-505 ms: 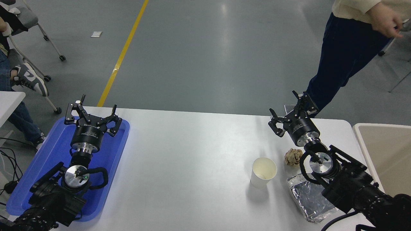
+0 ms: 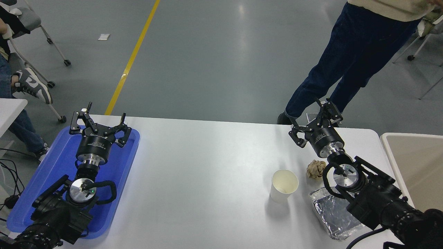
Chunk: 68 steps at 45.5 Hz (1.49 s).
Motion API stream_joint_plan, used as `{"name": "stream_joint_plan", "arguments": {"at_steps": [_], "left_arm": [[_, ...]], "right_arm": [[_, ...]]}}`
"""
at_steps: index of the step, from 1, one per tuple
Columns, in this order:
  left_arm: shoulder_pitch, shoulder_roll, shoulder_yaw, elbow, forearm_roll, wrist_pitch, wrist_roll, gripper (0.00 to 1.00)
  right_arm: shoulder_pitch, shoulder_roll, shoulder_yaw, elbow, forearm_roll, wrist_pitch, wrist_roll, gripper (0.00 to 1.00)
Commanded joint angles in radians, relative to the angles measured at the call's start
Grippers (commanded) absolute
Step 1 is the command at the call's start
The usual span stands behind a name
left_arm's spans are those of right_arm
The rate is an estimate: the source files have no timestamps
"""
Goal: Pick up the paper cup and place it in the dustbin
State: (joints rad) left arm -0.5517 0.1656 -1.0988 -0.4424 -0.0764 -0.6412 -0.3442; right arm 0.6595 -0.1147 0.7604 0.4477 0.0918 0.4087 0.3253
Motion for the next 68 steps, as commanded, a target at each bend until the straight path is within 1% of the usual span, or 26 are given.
{"name": "stream_joint_plan", "arguments": {"at_steps": [1, 12, 20, 24, 28, 33, 39, 46, 50, 53, 54, 58, 68], "left_arm": [[-0.001, 0.0, 0.0, 0.001, 0.0, 0.0, -0.001, 1.0], [-0.001, 0.0, 0.0, 0.001, 0.0, 0.0, -0.001, 1.0], [-0.001, 0.0, 0.0, 0.001, 0.0, 0.0, -0.001, 1.0], [-0.001, 0.0, -0.001, 0.001, 0.0, 0.0, 0.001, 1.0], [-0.001, 0.0, -0.001, -0.001, 0.0, 0.0, 0.001, 1.0], [-0.001, 0.0, -0.001, 0.001, 0.0, 0.002, 0.001, 1.0], [-0.001, 0.0, -0.001, -0.001, 0.0, 0.002, 0.001, 1.0], [-0.001, 0.0, -0.001, 0.001, 0.0, 0.002, 0.001, 1.0], [-0.001, 0.0, -0.001, 0.001, 0.0, 0.002, 0.001, 1.0], [-0.001, 0.0, 0.0, 0.001, 0.0, 0.002, 0.001, 1.0], [-0.001, 0.0, 0.0, 0.001, 0.0, 0.002, 0.001, 1.0], [-0.001, 0.0, 0.0, 0.001, 0.0, 0.002, 0.001, 1.0], [-0.001, 0.0, 0.0, 0.001, 0.0, 0.0, 0.001, 1.0]], "right_arm": [[0.014, 0.004, -0.023, 0.002, -0.001, -0.002, 0.0, 1.0], [0.052, 0.004, -0.047, 0.009, -0.004, -0.005, -0.006, 1.0], [0.104, -0.026, -0.144, 0.012, -0.004, -0.01, -0.008, 1.0], [0.141, -0.071, -0.249, 0.045, -0.004, -0.022, -0.008, 1.0], [0.18, -0.129, -0.367, 0.104, -0.003, -0.066, -0.006, 1.0], [0.252, -0.23, -0.527, 0.207, 0.002, -0.113, -0.006, 1.0], [0.348, -0.342, -0.713, 0.301, 0.0, -0.12, -0.006, 1.0], [0.491, -0.407, -0.976, 0.371, -0.015, -0.116, -0.005, 1.0], [0.59, -0.424, -1.125, 0.42, -0.041, -0.116, -0.005, 1.0], [0.664, -0.425, -1.225, 0.454, -0.081, -0.116, -0.005, 1.0], [0.725, -0.427, -1.306, 0.483, -0.133, -0.116, -0.003, 1.0], [0.798, -0.425, -1.414, 0.525, -0.234, -0.114, -0.003, 1.0], [0.943, -0.425, -1.578, 0.638, -0.546, -0.111, -0.005, 1.0]]}}
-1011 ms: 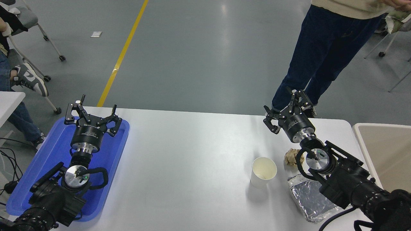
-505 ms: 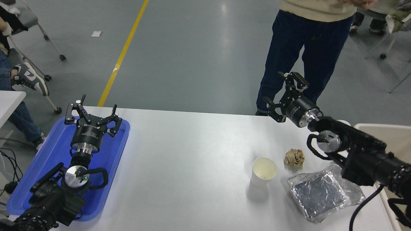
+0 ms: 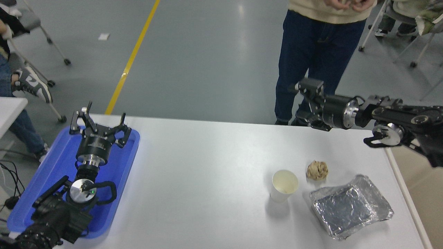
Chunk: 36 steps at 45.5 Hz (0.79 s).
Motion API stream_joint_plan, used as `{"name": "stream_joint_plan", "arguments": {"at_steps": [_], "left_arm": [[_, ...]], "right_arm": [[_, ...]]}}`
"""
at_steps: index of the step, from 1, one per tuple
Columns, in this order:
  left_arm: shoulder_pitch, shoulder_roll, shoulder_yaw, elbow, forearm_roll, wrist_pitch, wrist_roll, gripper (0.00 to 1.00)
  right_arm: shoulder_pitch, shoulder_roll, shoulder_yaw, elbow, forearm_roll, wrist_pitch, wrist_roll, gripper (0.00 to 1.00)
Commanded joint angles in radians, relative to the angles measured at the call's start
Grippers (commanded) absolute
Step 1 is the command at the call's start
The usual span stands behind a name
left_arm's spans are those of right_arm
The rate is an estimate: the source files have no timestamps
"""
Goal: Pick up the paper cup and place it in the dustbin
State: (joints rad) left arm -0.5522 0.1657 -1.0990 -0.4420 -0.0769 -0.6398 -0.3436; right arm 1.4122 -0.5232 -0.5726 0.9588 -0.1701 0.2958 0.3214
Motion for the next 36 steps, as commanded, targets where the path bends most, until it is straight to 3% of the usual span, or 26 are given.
{"name": "stream_joint_plan", "arguments": {"at_steps": [1, 6, 10, 36], "left_arm": [[0.0, 0.0, 0.001, -0.001, 0.0, -0.001, 0.0, 1.0], [0.0, 0.0, -0.001, -0.001, 0.0, -0.001, 0.0, 1.0], [0.0, 0.0, 0.001, -0.001, 0.0, -0.001, 0.0, 1.0], [0.0, 0.0, 0.001, 0.0, 0.0, -0.001, 0.0, 1.0]], "right_arm": [[0.203, -0.017, -0.257, 0.136, -0.314, 0.005, -0.001, 1.0], [0.276, -0.018, -0.335, 0.185, -0.448, 0.022, -0.001, 1.0], [0.349, -0.012, -0.421, 0.227, -0.488, 0.039, -0.001, 1.0], [0.711, 0.008, -0.609, 0.426, -0.442, 0.427, -0.004, 1.0]]}}
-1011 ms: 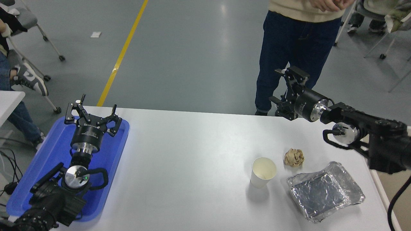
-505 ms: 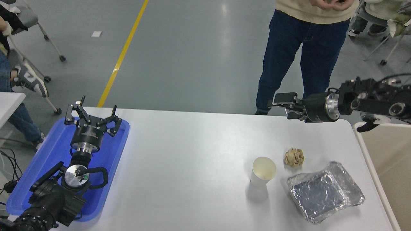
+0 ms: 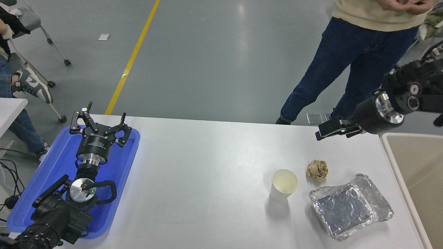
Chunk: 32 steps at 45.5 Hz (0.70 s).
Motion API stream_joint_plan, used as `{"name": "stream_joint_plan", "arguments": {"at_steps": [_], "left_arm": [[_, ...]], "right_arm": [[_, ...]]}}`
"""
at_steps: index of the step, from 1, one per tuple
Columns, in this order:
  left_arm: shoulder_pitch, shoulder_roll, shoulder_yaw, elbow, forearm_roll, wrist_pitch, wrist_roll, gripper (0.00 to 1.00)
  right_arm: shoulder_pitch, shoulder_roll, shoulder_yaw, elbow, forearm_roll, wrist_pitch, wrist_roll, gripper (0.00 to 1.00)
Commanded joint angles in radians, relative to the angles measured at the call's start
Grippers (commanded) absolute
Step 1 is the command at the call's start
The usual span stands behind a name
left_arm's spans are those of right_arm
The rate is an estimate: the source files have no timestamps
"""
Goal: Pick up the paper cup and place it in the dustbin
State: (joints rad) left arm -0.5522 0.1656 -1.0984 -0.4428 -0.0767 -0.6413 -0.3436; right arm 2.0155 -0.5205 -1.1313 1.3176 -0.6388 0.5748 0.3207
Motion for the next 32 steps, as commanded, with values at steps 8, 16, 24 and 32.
{"name": "stream_joint_plan", "arguments": {"at_steps": [8, 16, 24, 32], "left_arm": [[0.0, 0.0, 0.0, -0.001, 0.0, 0.0, 0.0, 1.0], [0.0, 0.0, 0.0, -0.001, 0.0, 0.0, 0.0, 1.0], [0.0, 0.0, 0.0, 0.001, 0.0, 0.0, 0.0, 1.0], [0.0, 0.0, 0.0, -0.001, 0.0, 0.0, 0.0, 1.0]], "right_arm": [[0.187, 0.048, -0.176, 0.115, 0.182, 0.181, -0.002, 1.0], [0.262, 0.054, -0.225, 0.186, 0.223, 0.211, 0.0, 1.0], [0.287, 0.054, -0.251, 0.213, 0.223, 0.211, 0.003, 1.0], [0.307, 0.056, -0.275, 0.224, 0.225, 0.204, 0.005, 1.0]]}}
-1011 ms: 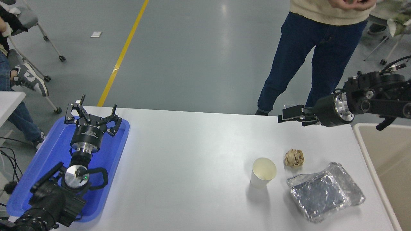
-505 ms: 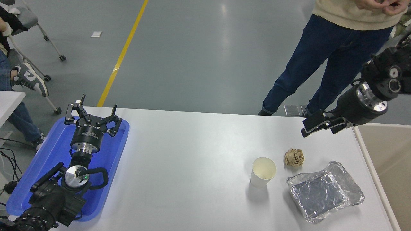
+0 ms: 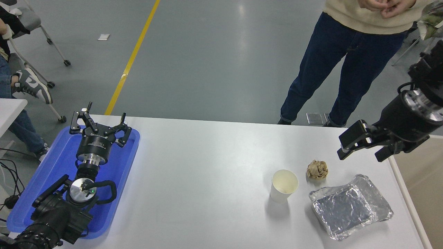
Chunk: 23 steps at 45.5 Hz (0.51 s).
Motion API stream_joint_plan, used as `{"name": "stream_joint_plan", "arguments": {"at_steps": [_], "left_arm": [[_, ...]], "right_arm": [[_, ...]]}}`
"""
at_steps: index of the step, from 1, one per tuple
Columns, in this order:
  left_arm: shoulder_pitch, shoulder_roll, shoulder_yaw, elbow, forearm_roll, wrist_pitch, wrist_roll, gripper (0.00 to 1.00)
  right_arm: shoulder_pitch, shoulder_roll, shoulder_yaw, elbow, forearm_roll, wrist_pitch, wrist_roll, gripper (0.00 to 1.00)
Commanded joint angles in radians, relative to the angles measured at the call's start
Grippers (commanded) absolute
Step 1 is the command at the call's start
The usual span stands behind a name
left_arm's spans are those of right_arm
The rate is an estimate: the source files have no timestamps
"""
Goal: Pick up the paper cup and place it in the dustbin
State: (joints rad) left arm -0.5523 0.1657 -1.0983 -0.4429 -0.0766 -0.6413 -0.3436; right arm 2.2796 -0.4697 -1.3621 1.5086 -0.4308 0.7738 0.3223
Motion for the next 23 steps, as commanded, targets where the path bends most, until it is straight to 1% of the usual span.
{"name": "stream_joint_plan", "arguments": {"at_steps": [1, 6, 14, 23], "left_arm": [[0.0, 0.0, 0.0, 0.001, 0.0, 0.0, 0.0, 1.0], [0.0, 0.0, -0.002, 0.001, 0.0, 0.0, 0.0, 1.0], [0.0, 0.0, 0.0, 0.001, 0.0, 0.0, 0.0, 1.0], [0.0, 0.0, 0.0, 0.001, 0.0, 0.002, 0.0, 1.0]], "right_arm": [[0.046, 0.005, -0.048, 0.035, 0.017, 0.005, 0.003, 1.0], [0.051, 0.005, -0.048, 0.035, 0.026, -0.017, 0.006, 1.0], [0.046, 0.026, -0.034, 0.032, 0.138, -0.067, 0.007, 1.0], [-0.04, 0.062, 0.015, 0.015, 0.144, -0.146, 0.009, 1.0]]}}
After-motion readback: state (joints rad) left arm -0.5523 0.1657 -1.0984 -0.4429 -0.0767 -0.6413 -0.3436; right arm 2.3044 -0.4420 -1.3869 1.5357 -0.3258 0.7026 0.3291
